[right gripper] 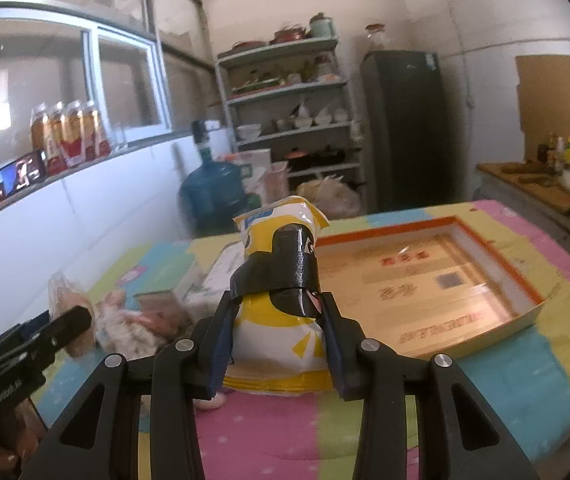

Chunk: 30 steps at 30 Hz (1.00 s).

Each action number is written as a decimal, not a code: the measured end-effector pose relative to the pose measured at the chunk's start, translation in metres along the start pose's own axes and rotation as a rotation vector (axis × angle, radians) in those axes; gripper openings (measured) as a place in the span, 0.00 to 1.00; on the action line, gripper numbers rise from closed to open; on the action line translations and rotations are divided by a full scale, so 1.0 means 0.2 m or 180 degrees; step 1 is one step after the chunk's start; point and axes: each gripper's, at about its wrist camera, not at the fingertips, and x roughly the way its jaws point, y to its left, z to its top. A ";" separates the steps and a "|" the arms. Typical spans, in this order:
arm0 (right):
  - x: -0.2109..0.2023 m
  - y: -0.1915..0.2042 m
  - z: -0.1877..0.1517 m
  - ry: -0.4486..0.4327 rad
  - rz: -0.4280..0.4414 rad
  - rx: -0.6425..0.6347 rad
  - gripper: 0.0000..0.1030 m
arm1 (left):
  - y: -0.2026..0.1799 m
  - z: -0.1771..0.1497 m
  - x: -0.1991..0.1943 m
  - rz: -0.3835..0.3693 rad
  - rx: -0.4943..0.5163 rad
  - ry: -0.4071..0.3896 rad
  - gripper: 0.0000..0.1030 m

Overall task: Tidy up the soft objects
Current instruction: 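Carry the clear bag with the left gripper while the right carries the penguin bag over the box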

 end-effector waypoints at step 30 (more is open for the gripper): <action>0.03 -0.82 0.17 -0.0072 -0.0627 0.0157 0.40 | -0.69 0.17 0.70 -0.0319 0.0124 0.0363 0.49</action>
